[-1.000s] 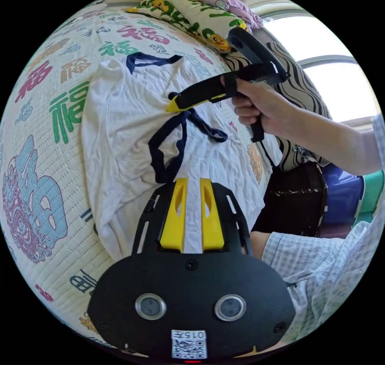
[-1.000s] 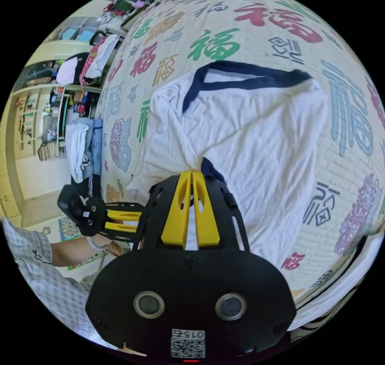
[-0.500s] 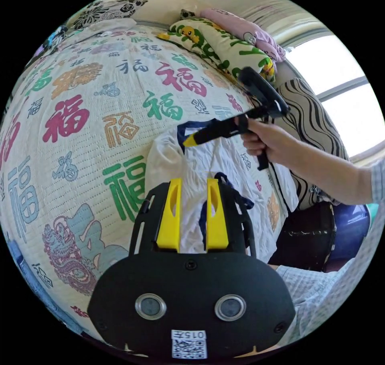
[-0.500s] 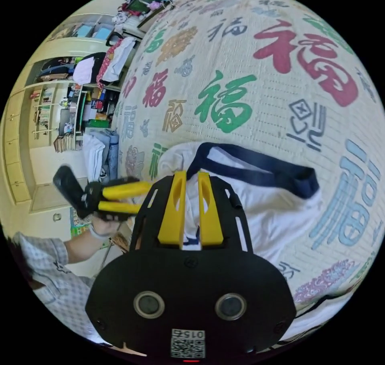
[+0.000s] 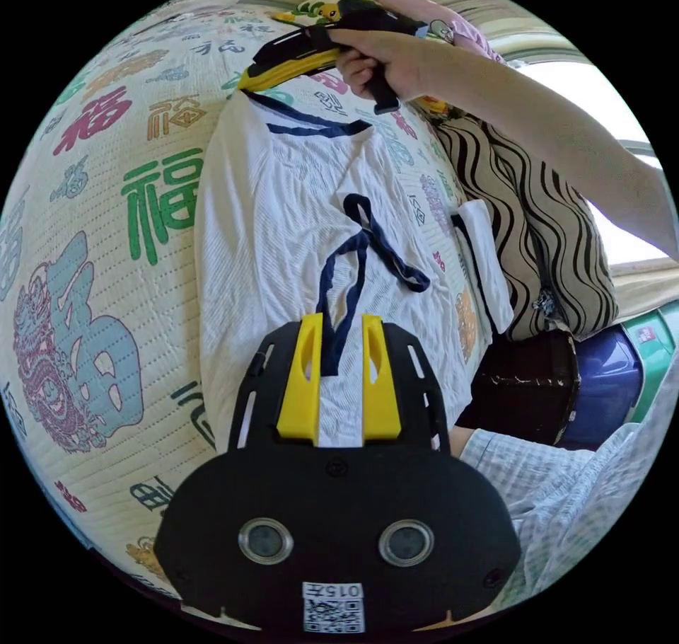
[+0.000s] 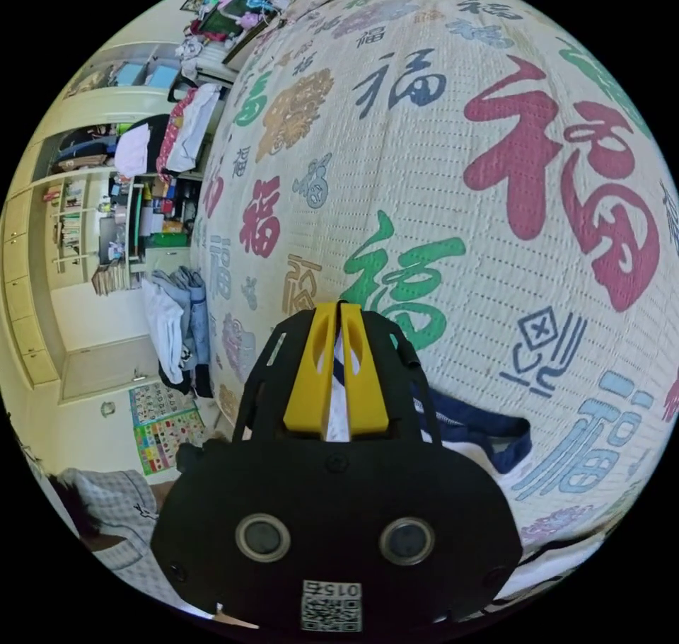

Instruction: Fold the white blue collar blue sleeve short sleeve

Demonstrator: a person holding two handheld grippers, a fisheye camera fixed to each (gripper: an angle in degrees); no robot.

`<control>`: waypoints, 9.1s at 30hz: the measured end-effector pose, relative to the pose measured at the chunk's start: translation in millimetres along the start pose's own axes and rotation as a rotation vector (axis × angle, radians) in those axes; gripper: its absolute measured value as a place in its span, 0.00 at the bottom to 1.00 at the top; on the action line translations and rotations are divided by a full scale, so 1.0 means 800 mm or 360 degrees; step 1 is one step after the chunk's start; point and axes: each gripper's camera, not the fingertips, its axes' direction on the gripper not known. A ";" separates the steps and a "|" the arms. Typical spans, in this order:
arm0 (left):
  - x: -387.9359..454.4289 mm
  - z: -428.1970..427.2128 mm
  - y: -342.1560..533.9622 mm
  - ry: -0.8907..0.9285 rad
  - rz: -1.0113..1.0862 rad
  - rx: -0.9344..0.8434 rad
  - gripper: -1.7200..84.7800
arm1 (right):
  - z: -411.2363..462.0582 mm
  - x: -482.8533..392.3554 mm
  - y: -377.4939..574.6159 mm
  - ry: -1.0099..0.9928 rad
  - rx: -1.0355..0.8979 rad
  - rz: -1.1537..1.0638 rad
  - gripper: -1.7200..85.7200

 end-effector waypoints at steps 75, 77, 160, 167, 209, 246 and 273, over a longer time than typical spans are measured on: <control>0.038 0.030 0.196 0.0090 0.0138 -0.0206 0.02 | 0.025 0.086 0.875 -0.0122 -0.0029 -0.0131 0.02; 0.035 0.049 0.224 0.0104 0.0071 -0.0251 0.02 | 0.053 0.096 0.902 -0.0128 -0.0072 -0.0072 0.02; -0.186 0.183 0.594 -0.0111 -0.1018 0.0185 0.11 | 0.560 -0.064 0.450 0.0677 -0.0682 -0.0647 0.07; -0.176 0.209 0.590 -0.0082 -0.0934 0.0176 0.13 | 0.551 -0.063 0.440 0.0582 -0.0627 -0.0582 0.06; 0.230 0.595 0.363 -0.0137 0.0263 -0.0289 0.03 | 0.168 0.287 0.658 -0.0076 0.0073 -0.0230 0.05; 0.140 0.555 0.232 -0.0086 0.1626 -0.0572 0.09 | 0.185 0.211 0.617 0.0150 -0.0293 -0.0094 0.01; 0.094 0.500 0.287 -0.0097 0.0101 0.0018 0.01 | 0.181 0.253 0.659 0.0221 -0.0303 -0.0082 0.01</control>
